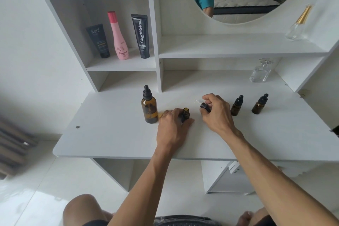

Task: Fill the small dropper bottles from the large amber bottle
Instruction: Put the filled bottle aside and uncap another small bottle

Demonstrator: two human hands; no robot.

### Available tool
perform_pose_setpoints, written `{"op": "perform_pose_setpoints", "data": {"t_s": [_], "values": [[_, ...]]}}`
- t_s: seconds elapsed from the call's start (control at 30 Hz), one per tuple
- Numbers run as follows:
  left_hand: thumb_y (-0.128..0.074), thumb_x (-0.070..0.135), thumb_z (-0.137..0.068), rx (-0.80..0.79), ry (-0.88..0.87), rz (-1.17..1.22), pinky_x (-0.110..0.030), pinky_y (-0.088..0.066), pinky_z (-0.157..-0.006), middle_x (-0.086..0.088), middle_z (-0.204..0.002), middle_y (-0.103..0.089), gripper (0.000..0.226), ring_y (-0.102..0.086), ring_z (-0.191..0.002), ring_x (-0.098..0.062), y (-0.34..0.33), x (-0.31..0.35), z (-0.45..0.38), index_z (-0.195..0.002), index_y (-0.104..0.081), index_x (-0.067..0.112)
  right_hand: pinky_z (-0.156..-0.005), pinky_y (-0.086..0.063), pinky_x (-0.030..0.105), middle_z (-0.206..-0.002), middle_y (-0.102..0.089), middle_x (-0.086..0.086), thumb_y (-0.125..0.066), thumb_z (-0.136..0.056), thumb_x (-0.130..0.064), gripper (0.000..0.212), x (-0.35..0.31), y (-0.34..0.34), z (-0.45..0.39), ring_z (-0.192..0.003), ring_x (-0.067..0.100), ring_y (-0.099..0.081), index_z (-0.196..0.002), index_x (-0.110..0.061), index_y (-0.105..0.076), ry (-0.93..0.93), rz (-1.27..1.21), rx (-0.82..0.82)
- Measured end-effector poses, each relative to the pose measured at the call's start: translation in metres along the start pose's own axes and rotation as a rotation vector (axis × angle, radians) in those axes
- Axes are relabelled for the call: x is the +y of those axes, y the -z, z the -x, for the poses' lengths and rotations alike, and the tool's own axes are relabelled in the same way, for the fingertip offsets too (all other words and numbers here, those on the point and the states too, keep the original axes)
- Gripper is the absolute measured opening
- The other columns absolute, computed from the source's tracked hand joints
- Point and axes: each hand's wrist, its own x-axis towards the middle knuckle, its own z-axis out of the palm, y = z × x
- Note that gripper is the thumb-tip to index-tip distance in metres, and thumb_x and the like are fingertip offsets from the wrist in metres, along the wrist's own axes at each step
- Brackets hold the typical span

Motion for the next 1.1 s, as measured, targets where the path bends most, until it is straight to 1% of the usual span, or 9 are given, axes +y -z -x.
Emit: {"op": "perform_pose_setpoints", "data": {"t_s": [0.33, 0.53, 0.67, 0.77, 0.87, 0.9, 0.97, 1.03, 1.1], "values": [[-0.077, 0.037, -0.087, 0.002, 0.006, -0.006, -0.032, -0.042, -0.078, -0.007, -0.098, -0.07, 0.03, -0.057, -0.099, -0.024, 0.002, 0.002, 0.002, -0.106, -0.072, 0.014, -0.09, -0.052, 0.035, -0.109, -0.067, 0.014, -0.075, -0.08, -0.009, 0.041, 0.001, 0.0, -0.001, -0.095, 0.03, -0.068, -0.119, -0.01, -0.062, -0.038, 0.007, -0.036], [-0.075, 0.04, -0.087, -0.005, -0.01, -0.016, -0.035, -0.045, -0.079, -0.002, -0.096, -0.072, 0.03, -0.057, -0.098, -0.022, 0.001, 0.001, 0.002, -0.102, -0.071, 0.015, -0.095, -0.05, 0.037, -0.121, -0.06, 0.012, -0.08, -0.078, -0.022, 0.062, -0.001, 0.004, 0.001, -0.108, 0.029, -0.062, -0.133, -0.016, -0.053, -0.079, 0.005, -0.111], [-0.075, 0.044, -0.083, -0.022, -0.017, -0.011, -0.036, -0.047, -0.081, 0.005, -0.092, -0.07, 0.029, -0.057, -0.097, -0.02, 0.002, 0.0, 0.005, -0.097, -0.068, 0.02, -0.101, -0.044, 0.034, -0.13, -0.053, 0.01, -0.078, -0.079, -0.023, 0.067, -0.012, 0.01, 0.004, -0.114, 0.027, -0.058, -0.139, -0.017, -0.048, -0.046, 0.013, -0.141], [-0.078, 0.045, -0.079, -0.029, 0.028, -0.002, -0.032, -0.047, -0.09, 0.006, -0.109, -0.071, 0.049, -0.056, -0.11, -0.018, 0.004, 0.001, 0.008, -0.12, -0.066, 0.02, -0.108, -0.038, 0.032, -0.14, -0.049, 0.01, -0.073, -0.083, -0.017, 0.065, -0.025, 0.018, 0.004, -0.125, 0.027, -0.052, -0.142, -0.012, -0.046, 0.023, 0.019, -0.139], [-0.081, 0.041, -0.079, -0.06, 0.074, 0.014, -0.024, -0.042, -0.093, 0.006, -0.125, -0.065, 0.067, -0.051, -0.122, -0.015, 0.009, 0.002, 0.015, -0.136, -0.054, 0.019, -0.107, -0.042, 0.038, -0.138, -0.052, 0.009, -0.066, -0.087, -0.012, 0.055, -0.043, 0.024, 0.003, -0.126, 0.025, -0.052, -0.139, -0.011, -0.049, 0.079, -0.008, -0.081], [-0.081, 0.04, -0.08, -0.063, 0.086, 0.02, -0.023, -0.04, -0.091, 0.007, -0.125, -0.064, 0.065, -0.05, -0.121, -0.014, 0.011, 0.002, 0.019, -0.135, -0.052, 0.02, -0.104, -0.045, 0.038, -0.135, -0.054, 0.008, -0.064, -0.088, -0.011, 0.051, -0.049, 0.026, 0.002, -0.123, 0.024, -0.054, -0.137, -0.011, -0.051, 0.093, -0.021, -0.058], [-0.081, 0.038, -0.082, -0.025, 0.081, 0.027, -0.023, -0.04, -0.087, 0.008, -0.118, -0.063, 0.052, -0.052, -0.112, -0.012, 0.015, -0.001, 0.029, -0.124, -0.055, 0.021, -0.099, -0.047, 0.031, -0.128, -0.06, 0.006, -0.063, -0.089, -0.011, 0.043, -0.064, 0.027, 0.0, -0.112, 0.017, -0.058, -0.131, -0.012, -0.056, 0.132, -0.063, -0.018], [-0.08, 0.035, -0.084, 0.085, 0.044, 0.035, -0.025, -0.043, -0.081, 0.01, -0.104, -0.063, 0.033, -0.056, -0.099, -0.011, 0.018, -0.004, 0.039, -0.105, -0.058, 0.022, -0.092, -0.049, 0.024, -0.119, -0.066, 0.004, -0.067, -0.089, -0.012, 0.038, -0.081, 0.026, -0.001, -0.1, 0.011, -0.06, -0.126, -0.012, -0.06, 0.172, -0.122, 0.003], [-0.08, 0.031, -0.085, 0.243, 0.027, 0.062, -0.023, -0.042, -0.074, 0.013, -0.09, -0.061, 0.026, -0.057, -0.086, -0.011, 0.023, -0.009, 0.045, -0.091, -0.054, 0.025, -0.087, -0.052, 0.023, -0.112, -0.069, 0.002, -0.069, -0.089, -0.016, 0.034, -0.098, 0.024, -0.003, -0.095, 0.011, -0.063, -0.122, -0.012, -0.063, 0.196, -0.18, -0.001]]}}
